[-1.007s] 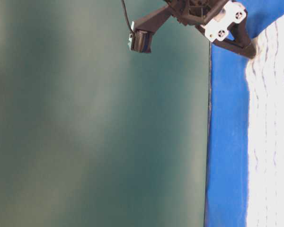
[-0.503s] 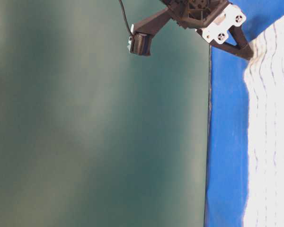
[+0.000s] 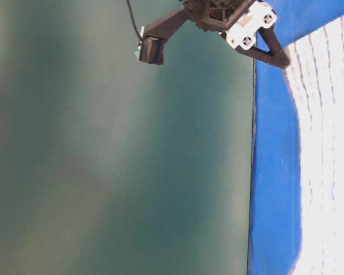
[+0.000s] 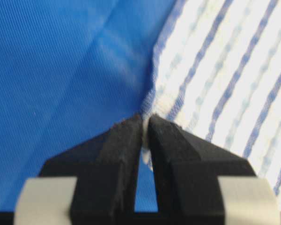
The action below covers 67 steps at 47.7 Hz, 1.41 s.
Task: Fold the blue towel.
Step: 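Lift far edge with both grippers and fold it toward the near edge, then release, then regrasp the folded strip's left and right ends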
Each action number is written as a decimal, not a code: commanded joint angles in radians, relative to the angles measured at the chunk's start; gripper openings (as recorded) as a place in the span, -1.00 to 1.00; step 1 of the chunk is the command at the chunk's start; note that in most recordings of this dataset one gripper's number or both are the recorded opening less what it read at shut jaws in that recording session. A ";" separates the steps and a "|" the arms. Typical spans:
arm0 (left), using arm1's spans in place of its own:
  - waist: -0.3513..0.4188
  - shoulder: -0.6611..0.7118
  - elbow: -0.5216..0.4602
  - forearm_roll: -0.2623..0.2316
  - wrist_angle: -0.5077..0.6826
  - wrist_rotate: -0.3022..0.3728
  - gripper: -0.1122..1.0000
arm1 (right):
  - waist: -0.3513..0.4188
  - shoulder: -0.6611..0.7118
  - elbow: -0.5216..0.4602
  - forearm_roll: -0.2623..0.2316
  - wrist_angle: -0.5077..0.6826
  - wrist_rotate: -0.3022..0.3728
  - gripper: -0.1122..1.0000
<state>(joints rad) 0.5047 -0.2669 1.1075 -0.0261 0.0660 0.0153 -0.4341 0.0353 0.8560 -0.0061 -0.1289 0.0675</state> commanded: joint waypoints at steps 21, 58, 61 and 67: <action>-0.137 -0.153 0.006 -0.003 0.118 -0.017 -0.75 | 0.126 -0.153 0.041 0.000 0.029 0.014 -0.72; -0.744 -0.305 0.084 -0.003 0.100 -0.305 -0.75 | 0.592 -0.296 0.097 0.011 0.130 0.172 -0.72; -0.759 -0.291 0.083 -0.003 0.095 -0.316 -0.75 | 0.600 -0.285 0.092 0.011 0.132 0.184 -0.72; -0.761 -0.258 0.087 -0.003 0.081 -0.328 -0.75 | 0.600 -0.253 0.083 0.011 0.132 0.193 -0.72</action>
<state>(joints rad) -0.2531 -0.5384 1.2088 -0.0276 0.1626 -0.3099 0.1626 -0.2240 0.9633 0.0015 0.0061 0.2592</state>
